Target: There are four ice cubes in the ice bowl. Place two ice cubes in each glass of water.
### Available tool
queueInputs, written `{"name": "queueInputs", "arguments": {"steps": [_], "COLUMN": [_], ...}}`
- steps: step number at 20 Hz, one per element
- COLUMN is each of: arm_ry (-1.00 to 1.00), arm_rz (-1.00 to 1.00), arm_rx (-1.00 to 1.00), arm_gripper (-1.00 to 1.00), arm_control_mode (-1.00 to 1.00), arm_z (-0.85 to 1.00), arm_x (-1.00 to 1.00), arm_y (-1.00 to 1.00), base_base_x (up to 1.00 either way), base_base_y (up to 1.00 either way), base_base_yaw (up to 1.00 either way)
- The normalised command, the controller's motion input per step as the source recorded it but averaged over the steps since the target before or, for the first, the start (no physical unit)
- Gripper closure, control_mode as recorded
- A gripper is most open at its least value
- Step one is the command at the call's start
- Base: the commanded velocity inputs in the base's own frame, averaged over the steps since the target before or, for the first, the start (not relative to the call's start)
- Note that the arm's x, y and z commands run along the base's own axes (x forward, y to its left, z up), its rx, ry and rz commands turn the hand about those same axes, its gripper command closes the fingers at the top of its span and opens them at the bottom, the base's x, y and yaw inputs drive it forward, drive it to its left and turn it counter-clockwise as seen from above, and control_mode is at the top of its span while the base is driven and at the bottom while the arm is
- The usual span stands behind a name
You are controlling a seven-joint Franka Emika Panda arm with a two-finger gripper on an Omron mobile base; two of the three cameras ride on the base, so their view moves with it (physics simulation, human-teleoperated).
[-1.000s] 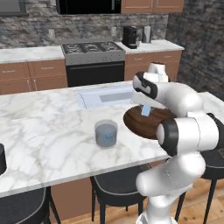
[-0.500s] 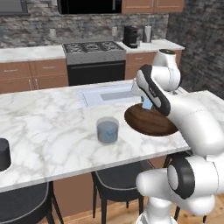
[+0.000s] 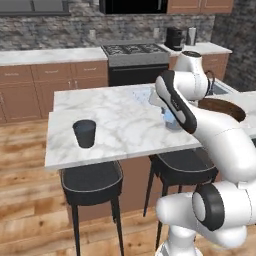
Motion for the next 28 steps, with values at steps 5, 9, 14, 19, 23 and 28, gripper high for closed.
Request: {"name": "queueInputs", "arguments": {"steps": [5,9,14,19,23,28], "arm_ry": [0.0,0.0,0.0,0.0,0.0,-0.11], "arm_rz": [0.0,0.0,0.0,0.0,0.0,0.05], "arm_rx": [0.0,0.0,0.0,0.0,0.0,0.0], "arm_gripper": [1.0,1.0,1.0,1.0,1.0,1.0], "arm_control_mode": [1.0,1.0,1.0,1.0,1.0,-1.0], "arm_z": [0.0,0.0,0.0,0.0,0.0,-0.01], "arm_x": [0.0,0.0,0.0,0.0,0.0,0.05], "arm_y": [0.0,0.0,0.0,0.0,0.0,-0.34], "base_base_x": [0.26,0.39,0.72,0.87,0.02,0.0], "base_base_y": [1.0,1.0,0.67,-0.11,-0.59,-0.04], "base_base_yaw": [0.03,0.03,-0.01,0.0,0.1,0.0]}}
